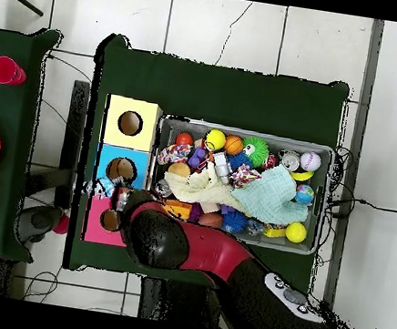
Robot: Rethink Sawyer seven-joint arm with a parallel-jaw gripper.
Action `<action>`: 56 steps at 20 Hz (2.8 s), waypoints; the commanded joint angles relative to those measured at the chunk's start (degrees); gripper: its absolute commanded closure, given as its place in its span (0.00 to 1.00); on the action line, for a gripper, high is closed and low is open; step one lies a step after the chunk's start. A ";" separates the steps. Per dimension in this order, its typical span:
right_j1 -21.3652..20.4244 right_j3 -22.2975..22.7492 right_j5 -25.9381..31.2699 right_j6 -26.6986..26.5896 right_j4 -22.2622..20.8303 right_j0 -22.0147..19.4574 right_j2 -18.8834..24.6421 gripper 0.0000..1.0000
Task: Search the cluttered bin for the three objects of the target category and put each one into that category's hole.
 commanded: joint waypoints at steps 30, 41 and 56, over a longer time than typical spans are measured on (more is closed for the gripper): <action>2.51 -2.82 -8.52 11.63 -1.97 0.21 -2.09 1.00; 3.89 -3.34 -9.16 11.72 -1.71 0.30 -1.44 1.00; 6.69 -3.83 -12.58 11.43 -3.47 2.34 -3.80 1.00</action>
